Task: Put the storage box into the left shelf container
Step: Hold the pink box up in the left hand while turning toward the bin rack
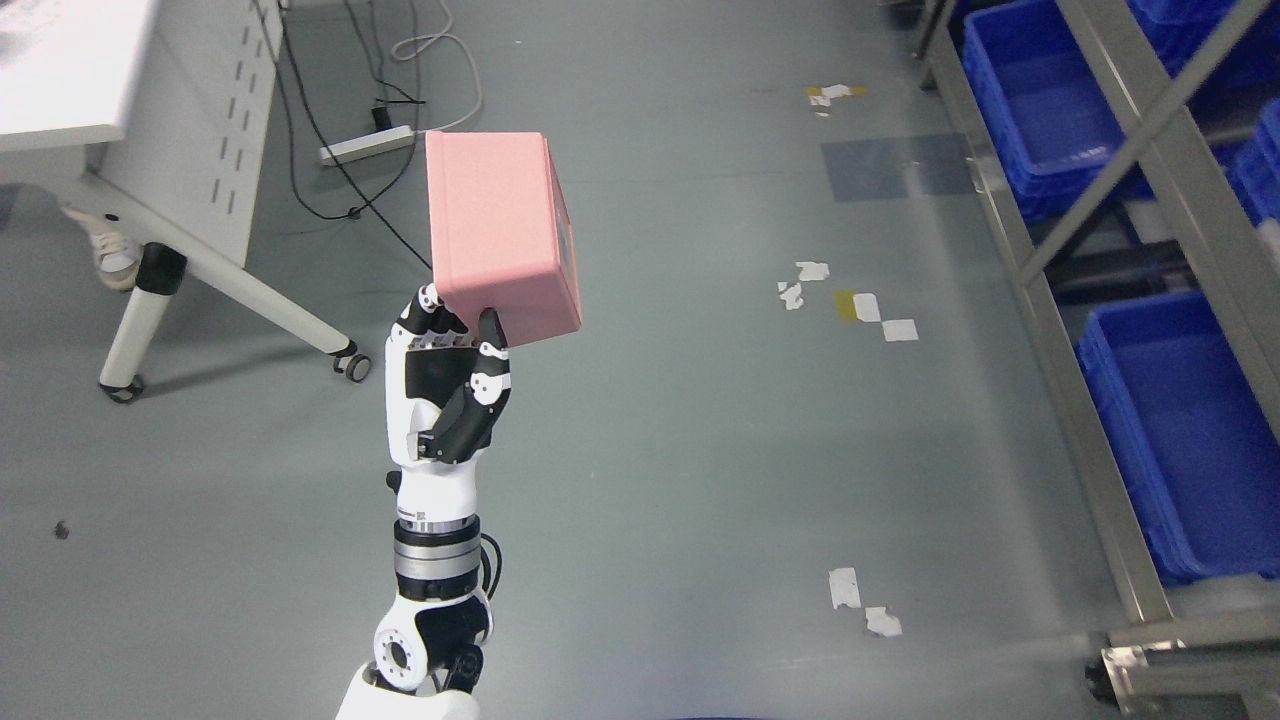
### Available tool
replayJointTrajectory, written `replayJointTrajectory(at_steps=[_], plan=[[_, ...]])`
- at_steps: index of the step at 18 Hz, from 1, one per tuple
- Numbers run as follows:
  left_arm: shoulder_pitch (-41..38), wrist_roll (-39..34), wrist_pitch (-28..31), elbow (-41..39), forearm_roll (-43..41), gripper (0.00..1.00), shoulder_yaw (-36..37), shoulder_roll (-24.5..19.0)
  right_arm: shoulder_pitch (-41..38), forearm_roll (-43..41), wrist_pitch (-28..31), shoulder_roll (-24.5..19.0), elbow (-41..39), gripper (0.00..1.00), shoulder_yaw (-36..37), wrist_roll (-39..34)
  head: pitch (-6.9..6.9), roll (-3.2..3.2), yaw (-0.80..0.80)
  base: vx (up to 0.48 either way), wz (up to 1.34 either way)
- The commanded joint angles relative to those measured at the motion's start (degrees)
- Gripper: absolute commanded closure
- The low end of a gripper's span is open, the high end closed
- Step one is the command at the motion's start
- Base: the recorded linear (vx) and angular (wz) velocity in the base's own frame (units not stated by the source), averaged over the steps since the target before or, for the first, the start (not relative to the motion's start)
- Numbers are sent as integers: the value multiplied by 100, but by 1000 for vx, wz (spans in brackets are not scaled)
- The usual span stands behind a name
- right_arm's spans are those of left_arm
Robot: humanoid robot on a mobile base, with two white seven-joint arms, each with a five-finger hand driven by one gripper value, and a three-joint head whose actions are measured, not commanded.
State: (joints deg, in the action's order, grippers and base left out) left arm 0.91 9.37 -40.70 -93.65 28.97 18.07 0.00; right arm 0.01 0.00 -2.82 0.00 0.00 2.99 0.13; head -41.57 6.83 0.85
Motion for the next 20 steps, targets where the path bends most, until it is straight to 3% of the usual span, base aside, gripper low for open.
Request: replayJointTrajectory(at_steps=[1, 12, 20], plan=[[-232, -5, -52, -39, 21, 97, -76, -100, 25, -123, 1, 100, -100, 0, -1, 4, 0, 0, 0, 257, 436], [-276, 12, -140, -39, 21, 96, -23, -100, 17, -123, 1, 100, -100, 0, -1, 4, 0, 0, 0, 336, 28], [-294, 12, -184, -39, 12, 95, -58, -100, 25, -123, 1, 100, -100, 0, -1, 4, 0, 0, 0, 508, -23]])
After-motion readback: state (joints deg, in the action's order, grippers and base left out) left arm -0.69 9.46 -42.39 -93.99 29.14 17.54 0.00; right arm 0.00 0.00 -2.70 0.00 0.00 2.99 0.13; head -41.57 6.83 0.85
